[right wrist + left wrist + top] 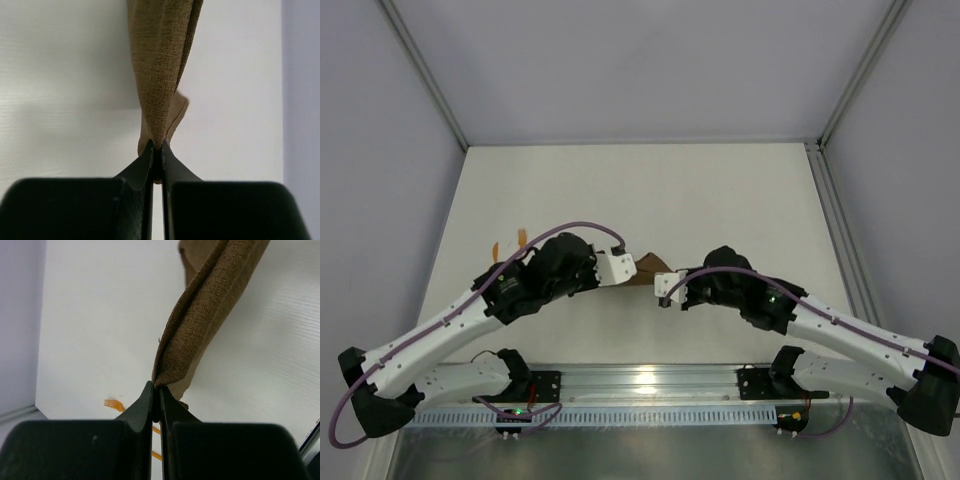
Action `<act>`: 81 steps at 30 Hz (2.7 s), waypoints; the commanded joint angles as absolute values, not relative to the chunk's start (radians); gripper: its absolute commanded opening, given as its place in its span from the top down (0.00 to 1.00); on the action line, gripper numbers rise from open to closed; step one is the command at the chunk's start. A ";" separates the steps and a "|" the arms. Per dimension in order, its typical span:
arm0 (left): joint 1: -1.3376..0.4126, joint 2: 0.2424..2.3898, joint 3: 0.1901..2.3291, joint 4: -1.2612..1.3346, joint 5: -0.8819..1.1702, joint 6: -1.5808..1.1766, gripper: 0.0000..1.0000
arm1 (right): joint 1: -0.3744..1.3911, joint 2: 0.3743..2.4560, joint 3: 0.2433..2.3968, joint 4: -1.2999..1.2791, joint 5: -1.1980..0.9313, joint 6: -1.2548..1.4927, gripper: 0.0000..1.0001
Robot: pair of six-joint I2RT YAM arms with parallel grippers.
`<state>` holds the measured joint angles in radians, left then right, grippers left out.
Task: Fold the napkin into a case and place the utensils inside
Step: Turn over the upper triangle folded napkin at the center of the board.
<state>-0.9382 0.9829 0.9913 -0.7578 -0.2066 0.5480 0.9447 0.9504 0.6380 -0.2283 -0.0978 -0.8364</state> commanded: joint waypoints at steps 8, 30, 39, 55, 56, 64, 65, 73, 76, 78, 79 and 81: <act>-0.916 0.973 1.238 -1.089 -0.215 0.475 1.00 | 0.933 0.996 1.026 -0.655 -0.348 -0.733 0.97; -0.882 0.966 1.381 -1.298 0.106 0.511 1.00 | 0.988 0.960 1.128 -0.758 -0.791 -0.433 0.97; -0.856 0.950 1.272 -1.198 0.086 0.454 1.00 | 0.945 0.951 0.934 -0.565 -0.945 -0.262 0.97; -0.578 1.421 1.311 -0.823 0.265 0.456 1.00 | 0.431 1.509 1.044 -0.677 -1.051 -0.388 0.97; -0.572 1.458 1.312 -0.802 0.262 0.456 1.00 | 0.414 1.540 1.060 -0.676 -1.039 -0.390 0.97; -0.509 1.834 1.500 -0.710 0.279 0.402 1.00 | 0.319 1.762 1.181 -0.624 -0.856 -0.356 0.97; -0.506 1.888 1.514 -0.701 0.276 0.393 1.00 | 0.316 1.781 1.210 -0.627 -0.830 -0.354 0.97; -0.468 2.023 1.594 -0.644 0.285 0.380 0.94 | 0.284 1.949 1.330 -0.676 -0.655 -0.371 0.87; -0.466 2.075 1.632 -0.652 0.293 0.400 0.85 | 0.284 1.980 1.362 -0.684 -0.624 -0.371 0.84; -0.466 2.098 1.657 -0.650 0.288 0.400 0.75 | 0.285 1.997 1.381 -0.674 -0.591 -0.361 0.67; -0.465 2.114 1.661 -0.641 0.281 0.399 0.67 | 0.285 2.000 1.385 -0.670 -0.571 -0.338 0.64; -0.459 2.117 1.661 -0.627 0.278 0.394 0.61 | 0.285 1.993 1.387 -0.654 -0.531 -0.325 0.55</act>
<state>-0.4725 2.1094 1.6318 -0.6689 0.2726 0.4000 0.2905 2.0045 1.3487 -0.6670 -0.6209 -0.3500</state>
